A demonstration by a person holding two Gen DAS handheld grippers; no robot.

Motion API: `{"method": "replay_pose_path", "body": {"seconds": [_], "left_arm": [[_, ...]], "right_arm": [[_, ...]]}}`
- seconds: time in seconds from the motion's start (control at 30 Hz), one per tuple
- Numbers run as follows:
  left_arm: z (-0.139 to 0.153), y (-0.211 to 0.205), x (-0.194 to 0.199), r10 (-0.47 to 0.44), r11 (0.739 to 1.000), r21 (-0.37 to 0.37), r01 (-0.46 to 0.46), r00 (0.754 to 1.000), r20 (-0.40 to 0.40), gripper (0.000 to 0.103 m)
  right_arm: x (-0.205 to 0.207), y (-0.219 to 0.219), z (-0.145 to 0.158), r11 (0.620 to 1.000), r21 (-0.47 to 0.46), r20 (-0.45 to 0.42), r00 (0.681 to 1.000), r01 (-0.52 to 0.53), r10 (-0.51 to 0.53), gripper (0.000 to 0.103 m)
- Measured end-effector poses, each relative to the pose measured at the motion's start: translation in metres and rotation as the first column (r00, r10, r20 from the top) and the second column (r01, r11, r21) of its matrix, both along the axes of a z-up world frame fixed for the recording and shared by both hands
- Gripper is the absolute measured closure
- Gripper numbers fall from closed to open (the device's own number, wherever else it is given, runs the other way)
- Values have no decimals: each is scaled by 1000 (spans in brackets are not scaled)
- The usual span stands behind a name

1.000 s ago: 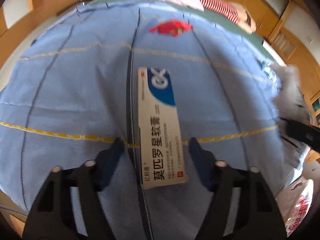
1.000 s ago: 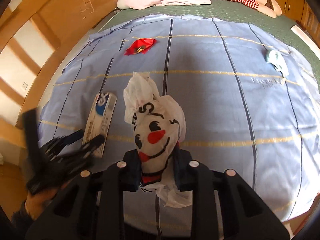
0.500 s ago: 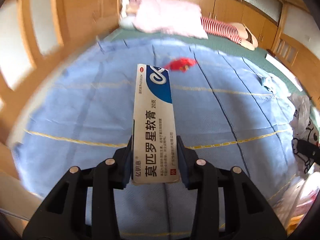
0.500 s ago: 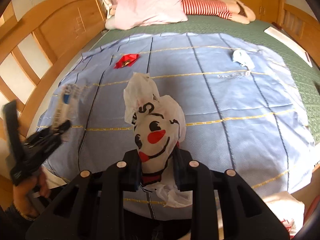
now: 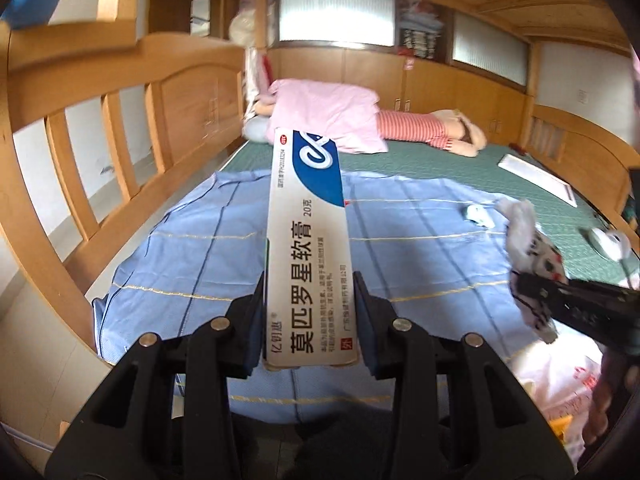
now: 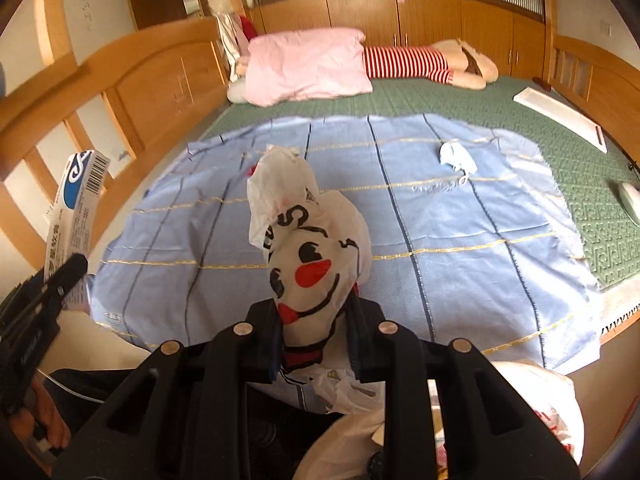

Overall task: Collect trash
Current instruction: 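Carry the white bag and ointment box over the wastebasket with both tools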

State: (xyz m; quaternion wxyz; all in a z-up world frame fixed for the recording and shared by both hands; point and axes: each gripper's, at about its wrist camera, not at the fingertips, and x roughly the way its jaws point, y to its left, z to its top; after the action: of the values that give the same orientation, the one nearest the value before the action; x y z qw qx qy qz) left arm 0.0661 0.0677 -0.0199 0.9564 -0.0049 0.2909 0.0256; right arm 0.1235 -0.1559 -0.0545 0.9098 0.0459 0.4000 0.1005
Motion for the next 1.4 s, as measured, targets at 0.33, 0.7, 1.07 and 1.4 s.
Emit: {"method": "replay_pose_path", "body": {"seconds": [0.33, 0.7, 1.07, 1.4], "left_arm": [[23, -52, -45, -105, 994, 43, 103, 993, 52, 64], [28, -91, -68, -187, 981, 62, 184, 981, 59, 64], [15, -123, -71, -288, 954, 88, 286, 958, 14, 64], [-4, -149, -72, -386, 918, 68, 390, 920, -62, 64]], "right_arm": [[-48, -35, 24, 999, 28, 64, 998, 22, -24, 77], [-90, -95, 27, 995, 29, 65, 993, 99, -101, 77], [-116, -124, -23, 994, -14, -87, 990, 108, -109, 77], [-122, -135, -61, 991, 3, -210, 969, 131, -128, 76]]}}
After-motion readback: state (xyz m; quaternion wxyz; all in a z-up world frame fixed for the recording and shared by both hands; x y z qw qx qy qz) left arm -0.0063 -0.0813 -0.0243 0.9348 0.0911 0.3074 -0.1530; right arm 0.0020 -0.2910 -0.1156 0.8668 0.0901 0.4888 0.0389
